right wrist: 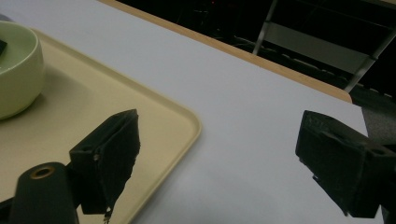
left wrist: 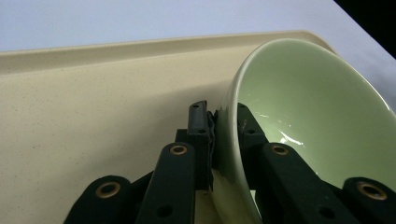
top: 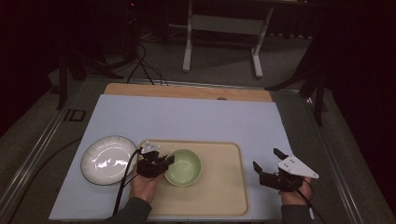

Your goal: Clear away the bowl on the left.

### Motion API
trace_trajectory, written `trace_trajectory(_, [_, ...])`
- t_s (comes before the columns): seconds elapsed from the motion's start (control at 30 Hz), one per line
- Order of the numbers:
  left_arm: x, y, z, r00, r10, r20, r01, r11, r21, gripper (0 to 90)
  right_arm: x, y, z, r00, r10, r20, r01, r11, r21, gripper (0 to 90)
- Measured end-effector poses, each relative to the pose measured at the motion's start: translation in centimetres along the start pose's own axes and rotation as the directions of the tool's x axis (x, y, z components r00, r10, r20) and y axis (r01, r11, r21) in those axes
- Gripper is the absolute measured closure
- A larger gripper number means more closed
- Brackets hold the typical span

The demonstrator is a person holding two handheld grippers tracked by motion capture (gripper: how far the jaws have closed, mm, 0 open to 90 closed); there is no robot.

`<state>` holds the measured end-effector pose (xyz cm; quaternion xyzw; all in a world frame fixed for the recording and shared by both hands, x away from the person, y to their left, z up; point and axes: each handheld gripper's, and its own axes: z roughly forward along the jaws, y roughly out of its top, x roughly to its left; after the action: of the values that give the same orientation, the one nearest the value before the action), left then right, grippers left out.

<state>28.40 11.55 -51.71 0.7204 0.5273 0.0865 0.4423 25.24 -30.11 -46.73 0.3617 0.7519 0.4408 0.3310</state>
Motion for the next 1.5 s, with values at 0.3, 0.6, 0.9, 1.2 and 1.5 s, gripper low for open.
trace_trajectory(0.3, [0.3, 0.1, 0.1, 0.9998, -0.009, -0.019, 0.009, 0.9998, 0.016, 78.6, 0.0, 0.0, 0.0, 1.0, -0.002, -0.001, 0.002, 1.0, 0.0, 13.1])
trace_trajectory(0.6, [0.1, 0.8, -1.2, 0.9992, 0.008, -0.039, -0.009, 0.9995, -0.029, 72.7, 0.0, 0.0, 0.0, 1.0, -0.002, -0.001, 0.002, 1.0, -0.002, 13.1])
trace_trajectory(0.9, [0.0, 2.3, -3.5, 0.9949, 0.067, -0.075, -0.073, 0.9943, -0.078, 64.1, 0.0, 0.0, -0.1, 1.0, -0.001, 0.0, 0.001, 1.0, -0.002, 13.1])
trace_trajectory(1.2, [0.8, 3.2, -6.0, 0.9869, 0.111, -0.117, -0.123, 0.988, -0.094, 57.7, 0.0, 0.0, -0.1, 1.0, 0.001, 0.001, -0.001, 1.0, -0.003, 13.1])
trace_trajectory(1.5, [2.8, 3.4, -8.6, 0.98, 0.119, -0.16, -0.138, 0.9839, -0.114, 51.0, -0.1, 0.0, -0.1, 1.0, 0.005, 0.001, -0.005, 1.0, -0.007, 13.1])
